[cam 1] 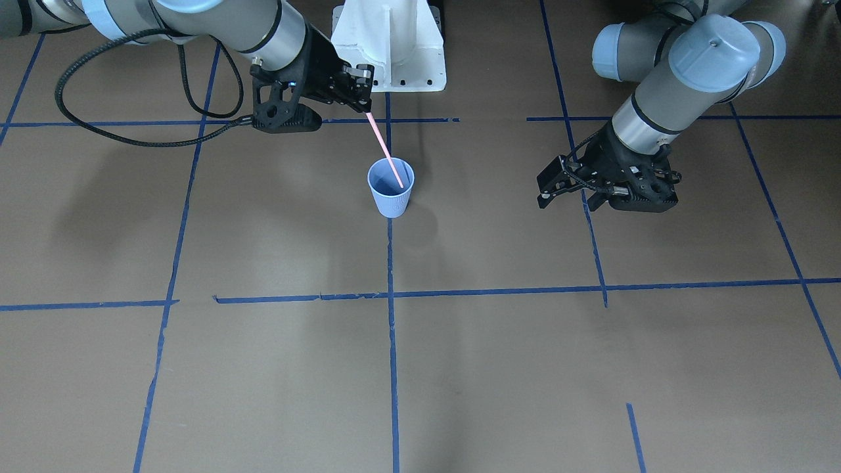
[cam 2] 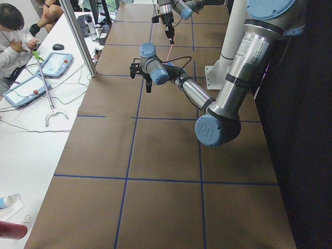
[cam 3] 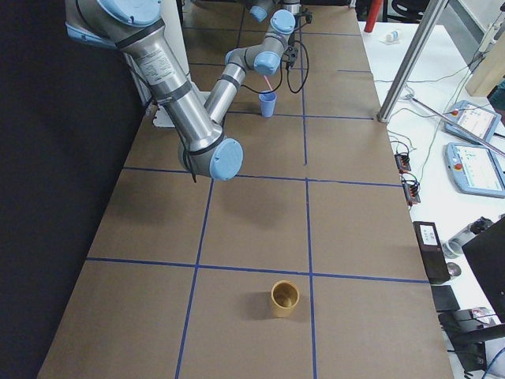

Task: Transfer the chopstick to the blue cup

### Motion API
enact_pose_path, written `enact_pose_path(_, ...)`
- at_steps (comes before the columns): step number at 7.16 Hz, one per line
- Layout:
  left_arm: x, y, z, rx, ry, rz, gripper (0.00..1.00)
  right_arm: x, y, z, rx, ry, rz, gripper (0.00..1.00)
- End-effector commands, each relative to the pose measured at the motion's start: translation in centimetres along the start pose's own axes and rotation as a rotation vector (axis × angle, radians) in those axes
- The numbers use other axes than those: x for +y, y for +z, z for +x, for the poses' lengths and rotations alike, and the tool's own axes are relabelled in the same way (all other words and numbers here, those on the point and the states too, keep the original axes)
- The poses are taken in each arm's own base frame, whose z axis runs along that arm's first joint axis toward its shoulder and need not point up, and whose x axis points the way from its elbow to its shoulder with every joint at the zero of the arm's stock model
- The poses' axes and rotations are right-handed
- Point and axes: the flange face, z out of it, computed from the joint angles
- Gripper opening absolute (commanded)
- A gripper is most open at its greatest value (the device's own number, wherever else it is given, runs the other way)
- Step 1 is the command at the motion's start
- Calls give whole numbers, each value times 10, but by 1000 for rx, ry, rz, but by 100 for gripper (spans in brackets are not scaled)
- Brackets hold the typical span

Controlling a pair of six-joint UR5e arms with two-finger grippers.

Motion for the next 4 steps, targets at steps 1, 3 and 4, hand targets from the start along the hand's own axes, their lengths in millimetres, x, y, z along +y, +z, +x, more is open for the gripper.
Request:
enact_pose_path(1, 0, 0, 0, 2, 0, -1, 99, -8, 21, 3, 30, 21, -17, 3)
enact_pose_path(3, 0, 0, 0, 1, -1, -1, 99, -18, 38, 7, 56, 40, -26, 21)
enact_pose_path(4, 0, 0, 0, 1, 0, 1, 99, -20, 44, 8, 63, 43, -29, 66)
